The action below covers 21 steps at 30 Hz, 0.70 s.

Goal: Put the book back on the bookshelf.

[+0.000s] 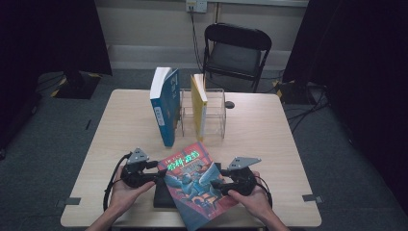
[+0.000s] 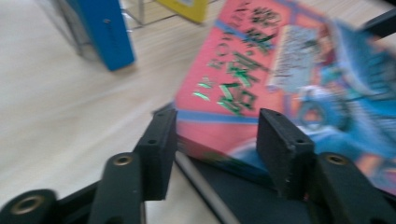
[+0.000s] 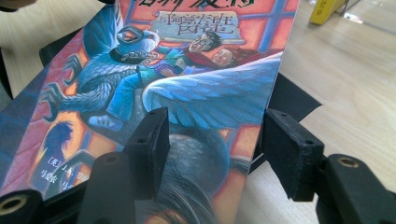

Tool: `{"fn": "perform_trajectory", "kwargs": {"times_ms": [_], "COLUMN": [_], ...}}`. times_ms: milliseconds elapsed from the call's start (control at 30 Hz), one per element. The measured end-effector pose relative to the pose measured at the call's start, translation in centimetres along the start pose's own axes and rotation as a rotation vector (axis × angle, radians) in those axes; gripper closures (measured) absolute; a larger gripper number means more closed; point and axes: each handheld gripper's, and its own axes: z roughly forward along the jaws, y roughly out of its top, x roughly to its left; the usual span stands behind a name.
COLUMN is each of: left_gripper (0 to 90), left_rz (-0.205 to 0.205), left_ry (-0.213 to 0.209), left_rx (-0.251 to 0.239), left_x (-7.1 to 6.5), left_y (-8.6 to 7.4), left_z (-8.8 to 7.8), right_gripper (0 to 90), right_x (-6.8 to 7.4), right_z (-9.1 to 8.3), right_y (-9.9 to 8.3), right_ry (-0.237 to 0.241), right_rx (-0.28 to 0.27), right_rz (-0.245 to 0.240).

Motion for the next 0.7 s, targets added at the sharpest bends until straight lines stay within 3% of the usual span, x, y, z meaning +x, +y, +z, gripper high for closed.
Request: {"fn": "perform_trajectory", "kwargs": {"times_ms": [67, 200, 400, 567, 700], "left_gripper": [50.6, 50.7, 54.1, 53.6, 53.9], "left_rz": [0.019, 0.052, 0.02, 0.024, 0.003], "left_ry": [0.002, -0.005, -0.032, -0.02, -0.021], "left_rx": [0.027, 0.028, 0.023, 0.017, 0.008], "left_x": [-0.6, -1.6, -1.1, -1.0, -0.7], "left_y": [-0.2, -0.8, -0.8, -0.3, 0.1], "left_z": [0.0, -0.2, -0.1, 0.7, 1.3], "right_gripper": [42.2, 41.7, 39.0, 39.6, 39.5], "right_x": [-0.1, -0.6, -1.3, -1.5, -1.2], "right_z": [0.0, 0.4, 1.8, 1.3, 0.9], "right_y": [0.0, 0.3, 1.3, 0.8, 0.4], "right_ry": [0.008, 0.025, 0.033, 0.047, 0.038], "right_rx": [-0.002, -0.009, -0.008, -0.004, -0.006], "right_rz": [-0.001, -0.001, 0.031, 0.064, 0.067]}}
